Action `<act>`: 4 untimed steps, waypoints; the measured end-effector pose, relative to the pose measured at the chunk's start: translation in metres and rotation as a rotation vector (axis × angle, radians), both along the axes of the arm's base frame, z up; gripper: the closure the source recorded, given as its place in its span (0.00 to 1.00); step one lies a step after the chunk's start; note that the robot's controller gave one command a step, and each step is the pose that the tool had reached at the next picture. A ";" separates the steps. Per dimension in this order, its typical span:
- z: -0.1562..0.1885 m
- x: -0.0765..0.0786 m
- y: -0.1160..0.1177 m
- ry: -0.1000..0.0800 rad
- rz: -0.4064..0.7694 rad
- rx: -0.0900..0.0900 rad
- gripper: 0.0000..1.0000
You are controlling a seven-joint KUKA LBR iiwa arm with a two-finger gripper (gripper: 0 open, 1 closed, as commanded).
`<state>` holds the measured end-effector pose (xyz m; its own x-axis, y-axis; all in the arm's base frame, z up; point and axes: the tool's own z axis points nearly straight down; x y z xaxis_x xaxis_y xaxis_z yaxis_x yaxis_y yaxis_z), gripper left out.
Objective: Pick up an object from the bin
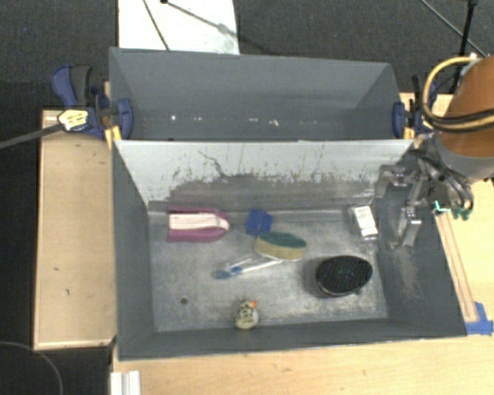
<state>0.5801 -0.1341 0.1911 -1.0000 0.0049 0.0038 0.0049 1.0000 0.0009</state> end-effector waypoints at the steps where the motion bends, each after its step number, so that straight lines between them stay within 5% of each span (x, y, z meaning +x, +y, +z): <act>1: -0.123 -0.062 0.032 0.003 -0.068 0.001 0.00; 2: -0.119 -0.059 0.031 -0.006 -0.062 -0.002 1.00; 3: -0.119 -0.058 0.031 -0.007 -0.058 -0.002 0.00; 4: -0.120 -0.093 0.068 -0.011 0.202 0.000 0.00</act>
Offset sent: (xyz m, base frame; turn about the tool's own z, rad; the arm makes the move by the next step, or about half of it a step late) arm -0.0593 0.0311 -0.1191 0.0686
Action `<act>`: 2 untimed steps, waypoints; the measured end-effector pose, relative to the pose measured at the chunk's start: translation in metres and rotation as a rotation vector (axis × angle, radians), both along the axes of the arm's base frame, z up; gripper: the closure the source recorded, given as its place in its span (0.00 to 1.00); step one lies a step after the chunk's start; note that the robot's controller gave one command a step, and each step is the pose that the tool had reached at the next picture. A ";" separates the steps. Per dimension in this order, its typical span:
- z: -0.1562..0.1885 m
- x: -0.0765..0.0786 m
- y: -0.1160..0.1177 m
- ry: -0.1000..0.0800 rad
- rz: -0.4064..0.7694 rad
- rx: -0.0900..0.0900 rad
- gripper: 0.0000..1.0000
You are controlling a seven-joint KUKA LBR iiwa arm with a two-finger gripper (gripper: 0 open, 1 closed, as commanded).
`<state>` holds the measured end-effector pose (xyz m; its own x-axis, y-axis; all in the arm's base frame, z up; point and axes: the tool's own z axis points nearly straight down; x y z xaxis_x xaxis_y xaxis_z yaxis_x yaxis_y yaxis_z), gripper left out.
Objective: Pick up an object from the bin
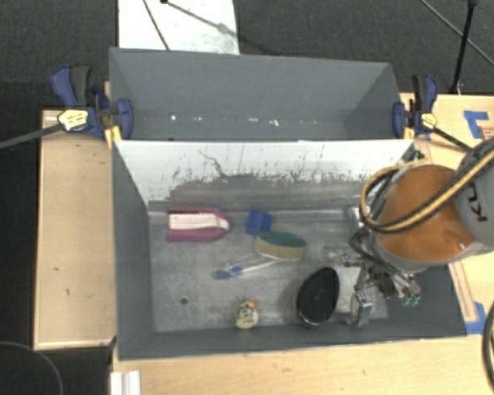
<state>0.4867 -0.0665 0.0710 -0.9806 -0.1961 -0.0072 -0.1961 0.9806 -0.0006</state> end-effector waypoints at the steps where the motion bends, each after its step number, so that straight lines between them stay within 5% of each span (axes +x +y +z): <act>1: 0.001 -0.006 0.071 -0.006 0.150 0.000 0.00; 2: 0.000 -0.008 0.069 0.001 0.150 -0.001 1.00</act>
Offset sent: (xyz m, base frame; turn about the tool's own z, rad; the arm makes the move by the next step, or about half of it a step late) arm -0.0100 0.0684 -0.0010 -0.1425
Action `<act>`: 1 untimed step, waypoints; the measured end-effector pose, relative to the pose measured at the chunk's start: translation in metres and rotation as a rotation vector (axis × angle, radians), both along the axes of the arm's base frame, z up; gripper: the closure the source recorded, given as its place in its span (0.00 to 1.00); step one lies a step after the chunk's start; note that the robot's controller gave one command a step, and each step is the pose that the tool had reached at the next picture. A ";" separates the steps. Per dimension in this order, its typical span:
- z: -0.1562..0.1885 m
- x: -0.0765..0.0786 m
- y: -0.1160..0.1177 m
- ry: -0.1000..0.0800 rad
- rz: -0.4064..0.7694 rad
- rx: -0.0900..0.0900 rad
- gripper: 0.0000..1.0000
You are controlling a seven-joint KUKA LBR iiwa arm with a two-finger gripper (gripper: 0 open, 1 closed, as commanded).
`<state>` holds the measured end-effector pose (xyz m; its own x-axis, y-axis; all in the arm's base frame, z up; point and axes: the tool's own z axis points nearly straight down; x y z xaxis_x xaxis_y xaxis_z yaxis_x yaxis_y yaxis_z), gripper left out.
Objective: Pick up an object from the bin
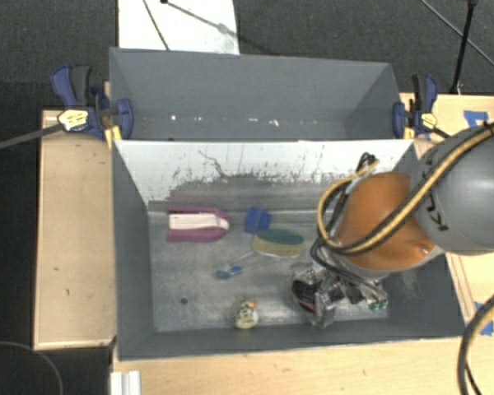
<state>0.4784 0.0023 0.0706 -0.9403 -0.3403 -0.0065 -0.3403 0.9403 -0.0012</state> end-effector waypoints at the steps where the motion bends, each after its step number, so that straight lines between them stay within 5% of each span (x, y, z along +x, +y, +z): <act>1: 0.119 0.032 -0.024 -0.005 -0.018 -0.002 1.00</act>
Offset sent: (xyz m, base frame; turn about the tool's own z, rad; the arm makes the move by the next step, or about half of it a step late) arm 0.0295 -0.0231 0.1152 0.0137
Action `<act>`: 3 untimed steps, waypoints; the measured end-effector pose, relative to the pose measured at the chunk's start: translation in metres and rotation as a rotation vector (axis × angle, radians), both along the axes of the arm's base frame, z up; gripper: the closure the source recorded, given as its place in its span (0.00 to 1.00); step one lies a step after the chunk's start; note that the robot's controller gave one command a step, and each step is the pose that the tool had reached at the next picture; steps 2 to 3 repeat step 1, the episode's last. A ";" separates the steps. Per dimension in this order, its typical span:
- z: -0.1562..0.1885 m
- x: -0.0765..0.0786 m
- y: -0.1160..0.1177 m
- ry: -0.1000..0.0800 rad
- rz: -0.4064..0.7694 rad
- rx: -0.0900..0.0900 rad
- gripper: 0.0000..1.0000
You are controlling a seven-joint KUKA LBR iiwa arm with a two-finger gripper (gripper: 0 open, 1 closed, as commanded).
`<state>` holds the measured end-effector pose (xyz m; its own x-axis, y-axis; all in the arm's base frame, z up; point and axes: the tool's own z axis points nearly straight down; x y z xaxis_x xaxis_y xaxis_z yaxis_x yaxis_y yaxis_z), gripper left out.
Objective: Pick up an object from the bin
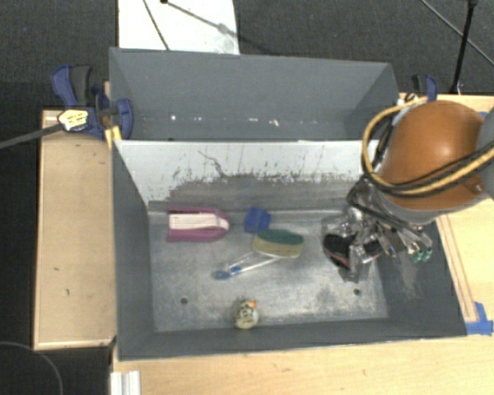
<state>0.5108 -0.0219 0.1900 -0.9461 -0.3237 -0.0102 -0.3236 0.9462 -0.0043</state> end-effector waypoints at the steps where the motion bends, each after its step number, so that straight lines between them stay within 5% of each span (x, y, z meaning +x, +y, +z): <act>1: 0.048 0.025 -0.010 0.004 0.394 -0.003 1.00; 3: 0.048 0.025 -0.010 0.004 0.394 -0.003 1.00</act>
Offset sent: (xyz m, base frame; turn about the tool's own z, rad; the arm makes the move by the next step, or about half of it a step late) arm 0.0236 -0.0095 0.0469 -0.3950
